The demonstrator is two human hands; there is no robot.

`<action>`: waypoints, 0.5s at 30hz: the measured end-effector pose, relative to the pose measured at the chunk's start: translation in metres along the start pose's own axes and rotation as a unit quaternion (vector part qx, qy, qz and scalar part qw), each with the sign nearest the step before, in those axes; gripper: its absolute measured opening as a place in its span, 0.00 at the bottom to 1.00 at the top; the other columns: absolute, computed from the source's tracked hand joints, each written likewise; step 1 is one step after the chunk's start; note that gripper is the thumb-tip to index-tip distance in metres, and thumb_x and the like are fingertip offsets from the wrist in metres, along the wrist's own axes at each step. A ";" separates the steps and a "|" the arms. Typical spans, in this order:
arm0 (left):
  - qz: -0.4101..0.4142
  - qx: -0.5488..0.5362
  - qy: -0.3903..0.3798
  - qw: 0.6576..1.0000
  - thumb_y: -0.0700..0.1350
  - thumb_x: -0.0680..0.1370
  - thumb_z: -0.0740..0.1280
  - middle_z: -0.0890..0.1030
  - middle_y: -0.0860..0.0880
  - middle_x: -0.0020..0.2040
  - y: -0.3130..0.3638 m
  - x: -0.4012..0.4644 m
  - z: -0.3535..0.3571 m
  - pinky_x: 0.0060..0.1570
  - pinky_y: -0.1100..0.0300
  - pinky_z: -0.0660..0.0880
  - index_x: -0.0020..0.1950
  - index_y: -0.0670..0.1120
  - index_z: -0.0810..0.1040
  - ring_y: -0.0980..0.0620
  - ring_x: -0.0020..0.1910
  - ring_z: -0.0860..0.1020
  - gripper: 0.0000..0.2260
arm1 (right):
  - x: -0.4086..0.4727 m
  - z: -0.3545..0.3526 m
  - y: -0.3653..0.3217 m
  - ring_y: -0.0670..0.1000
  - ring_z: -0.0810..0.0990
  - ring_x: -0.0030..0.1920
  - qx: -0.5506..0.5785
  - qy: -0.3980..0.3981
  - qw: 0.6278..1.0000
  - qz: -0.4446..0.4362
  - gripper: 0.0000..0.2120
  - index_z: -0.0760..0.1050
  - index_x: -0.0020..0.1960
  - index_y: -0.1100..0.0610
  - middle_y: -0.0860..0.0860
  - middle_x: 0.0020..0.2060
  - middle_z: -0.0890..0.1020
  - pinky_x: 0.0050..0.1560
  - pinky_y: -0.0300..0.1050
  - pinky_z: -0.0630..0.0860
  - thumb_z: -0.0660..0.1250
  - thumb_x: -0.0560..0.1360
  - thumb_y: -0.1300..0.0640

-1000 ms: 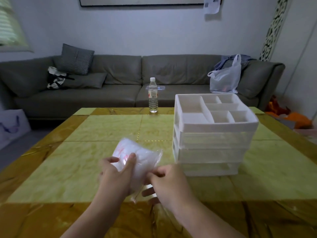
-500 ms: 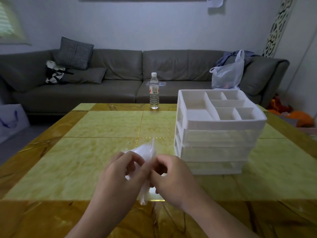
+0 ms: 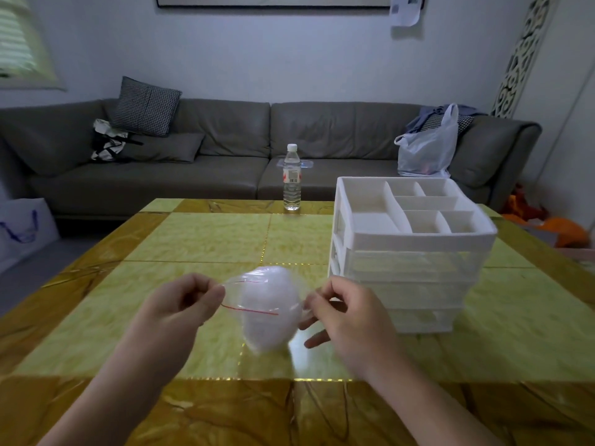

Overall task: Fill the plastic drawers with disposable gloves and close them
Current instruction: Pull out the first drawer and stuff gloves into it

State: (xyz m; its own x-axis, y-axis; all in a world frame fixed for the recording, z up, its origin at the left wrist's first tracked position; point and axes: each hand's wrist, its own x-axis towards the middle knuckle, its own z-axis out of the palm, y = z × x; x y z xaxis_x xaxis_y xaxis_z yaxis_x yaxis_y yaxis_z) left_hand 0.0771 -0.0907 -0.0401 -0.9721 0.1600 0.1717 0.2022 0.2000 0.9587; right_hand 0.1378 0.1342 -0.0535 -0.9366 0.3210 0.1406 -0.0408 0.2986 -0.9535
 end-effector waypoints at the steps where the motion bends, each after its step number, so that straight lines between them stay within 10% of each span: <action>1: 0.010 -0.012 -0.021 1.000 0.48 0.80 0.69 0.76 0.48 0.37 0.004 -0.003 0.000 0.47 0.52 0.70 0.43 0.50 0.82 0.50 0.38 0.73 0.07 | 0.000 -0.001 -0.001 0.52 0.88 0.38 -0.002 0.006 1.000 -0.006 0.10 0.78 0.45 0.66 0.56 0.38 0.86 0.37 0.54 0.87 0.68 0.83 0.62; 3: 0.012 -0.035 -0.093 0.995 0.55 0.77 0.74 0.81 0.49 0.46 0.007 -0.007 0.005 0.54 0.51 0.73 0.48 0.53 0.81 0.46 0.47 0.78 0.07 | 0.001 -0.002 0.000 0.51 0.88 0.38 0.002 0.011 1.000 -0.007 0.10 0.78 0.43 0.65 0.53 0.38 0.86 0.40 0.53 0.87 0.69 0.82 0.61; 8: 0.086 0.183 -0.163 0.966 0.65 0.58 0.84 0.64 0.71 0.72 -0.012 -0.007 0.008 0.68 0.59 0.67 0.75 0.71 0.56 0.70 0.72 0.64 0.53 | -0.001 -0.009 -0.001 0.56 0.89 0.42 0.052 -0.043 0.998 0.006 0.07 0.75 0.47 0.65 0.57 0.44 0.87 0.48 0.54 0.87 0.69 0.82 0.63; 15: 0.179 0.208 -0.073 0.959 0.61 0.66 0.82 0.76 0.67 0.61 -0.017 -0.007 0.026 0.50 0.55 0.77 0.64 0.66 0.73 0.63 0.60 0.75 0.30 | -0.004 -0.009 0.005 0.55 0.89 0.40 0.023 -0.037 0.999 0.033 0.05 0.74 0.48 0.65 0.56 0.42 0.88 0.49 0.58 0.87 0.67 0.81 0.65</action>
State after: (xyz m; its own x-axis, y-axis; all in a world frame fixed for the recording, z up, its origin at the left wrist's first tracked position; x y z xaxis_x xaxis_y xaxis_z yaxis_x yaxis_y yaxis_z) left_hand 0.0834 -0.0702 -0.0639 -0.8108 0.4177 0.4100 0.5790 0.4700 0.6662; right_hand 0.1444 0.1420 -0.0564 -0.9607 0.2714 0.0584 0.0080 0.2371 -0.9715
